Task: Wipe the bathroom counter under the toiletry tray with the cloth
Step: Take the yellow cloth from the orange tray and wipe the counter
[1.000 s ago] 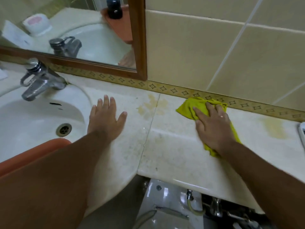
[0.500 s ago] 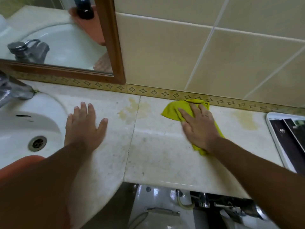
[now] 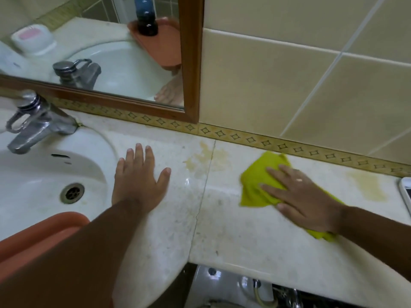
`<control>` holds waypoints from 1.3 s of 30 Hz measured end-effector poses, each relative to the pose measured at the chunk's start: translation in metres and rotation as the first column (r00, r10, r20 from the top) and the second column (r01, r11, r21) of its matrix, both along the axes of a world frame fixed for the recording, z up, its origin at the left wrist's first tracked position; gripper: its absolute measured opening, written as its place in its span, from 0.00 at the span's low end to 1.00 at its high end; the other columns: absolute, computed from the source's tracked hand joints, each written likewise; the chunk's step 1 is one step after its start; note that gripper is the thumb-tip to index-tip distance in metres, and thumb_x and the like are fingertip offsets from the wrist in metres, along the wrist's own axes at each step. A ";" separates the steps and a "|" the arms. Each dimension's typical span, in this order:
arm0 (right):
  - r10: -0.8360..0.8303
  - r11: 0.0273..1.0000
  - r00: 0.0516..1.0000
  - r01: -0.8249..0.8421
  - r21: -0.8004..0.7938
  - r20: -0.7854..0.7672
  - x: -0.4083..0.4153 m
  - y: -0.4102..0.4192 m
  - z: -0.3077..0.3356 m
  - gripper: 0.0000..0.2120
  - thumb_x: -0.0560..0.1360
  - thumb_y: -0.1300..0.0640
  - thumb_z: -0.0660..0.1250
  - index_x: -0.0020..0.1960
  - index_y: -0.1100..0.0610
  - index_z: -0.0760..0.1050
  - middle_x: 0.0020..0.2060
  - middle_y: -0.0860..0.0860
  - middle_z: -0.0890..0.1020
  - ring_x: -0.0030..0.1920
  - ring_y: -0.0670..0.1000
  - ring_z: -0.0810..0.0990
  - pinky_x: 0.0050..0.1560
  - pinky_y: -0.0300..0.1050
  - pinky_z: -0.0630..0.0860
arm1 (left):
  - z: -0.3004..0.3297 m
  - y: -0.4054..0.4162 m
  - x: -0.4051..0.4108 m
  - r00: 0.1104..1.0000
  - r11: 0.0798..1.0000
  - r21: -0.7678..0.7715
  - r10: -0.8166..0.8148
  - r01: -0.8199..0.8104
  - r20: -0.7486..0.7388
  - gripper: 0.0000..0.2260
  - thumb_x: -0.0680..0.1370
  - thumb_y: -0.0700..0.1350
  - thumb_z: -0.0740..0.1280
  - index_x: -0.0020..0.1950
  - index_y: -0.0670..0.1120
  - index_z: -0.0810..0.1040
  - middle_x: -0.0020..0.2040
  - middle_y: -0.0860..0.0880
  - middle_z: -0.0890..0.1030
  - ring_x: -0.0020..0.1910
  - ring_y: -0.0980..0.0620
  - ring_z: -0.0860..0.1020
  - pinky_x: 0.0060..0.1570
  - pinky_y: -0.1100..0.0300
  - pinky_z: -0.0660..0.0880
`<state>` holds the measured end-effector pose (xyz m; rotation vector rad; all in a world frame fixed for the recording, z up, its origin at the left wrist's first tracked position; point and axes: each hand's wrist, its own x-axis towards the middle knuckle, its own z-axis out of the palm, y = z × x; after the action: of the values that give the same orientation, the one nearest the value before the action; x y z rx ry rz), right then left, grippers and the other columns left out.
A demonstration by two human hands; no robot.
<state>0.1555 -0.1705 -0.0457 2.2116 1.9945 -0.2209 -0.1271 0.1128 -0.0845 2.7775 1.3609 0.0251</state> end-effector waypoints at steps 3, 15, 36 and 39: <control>0.156 0.984 0.988 -0.156 0.088 0.003 -0.027 0.087 -0.008 0.25 0.82 0.43 0.47 0.79 0.43 0.56 0.79 0.54 0.57 0.77 0.62 0.57 0.75 0.58 0.57 | -0.003 0.002 -0.001 1.000 1.000 0.012 -0.004 0.004 -0.002 0.36 0.78 0.65 0.43 0.80 0.43 0.53 0.80 0.40 0.54 0.79 0.40 0.54 0.76 0.44 0.52; 0.421 0.907 0.889 -0.415 0.071 -0.180 -0.025 -0.005 -0.008 0.24 0.79 0.42 0.57 0.75 0.39 0.62 0.79 0.48 0.59 0.77 0.57 0.59 0.71 0.57 0.62 | -0.006 0.003 -0.002 1.000 1.000 0.004 0.018 -0.018 0.022 0.35 0.78 0.65 0.43 0.80 0.45 0.53 0.80 0.42 0.54 0.79 0.41 0.54 0.76 0.44 0.52; -0.094 0.989 0.995 0.097 0.113 -0.031 -0.047 0.086 -0.008 0.25 0.81 0.41 0.45 0.78 0.36 0.51 0.80 0.51 0.53 0.78 0.60 0.52 0.75 0.56 0.52 | -0.002 -0.002 -0.001 0.999 0.999 -0.035 0.009 -0.008 0.040 0.35 0.78 0.64 0.43 0.80 0.45 0.50 0.81 0.42 0.51 0.80 0.42 0.49 0.77 0.45 0.48; -0.132 0.984 0.991 0.133 0.121 -0.012 -0.083 0.152 -0.008 0.26 0.82 0.43 0.47 0.79 0.39 0.49 0.81 0.53 0.50 0.79 0.60 0.50 0.77 0.56 0.49 | -0.004 0.000 0.000 0.999 0.999 -0.034 0.014 -0.013 0.038 0.35 0.78 0.64 0.43 0.81 0.45 0.50 0.81 0.43 0.50 0.80 0.43 0.49 0.77 0.46 0.47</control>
<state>0.0721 -0.0184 -0.0540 2.4235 1.9116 -0.1220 -0.1276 0.1130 -0.0881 2.7261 1.3580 0.0546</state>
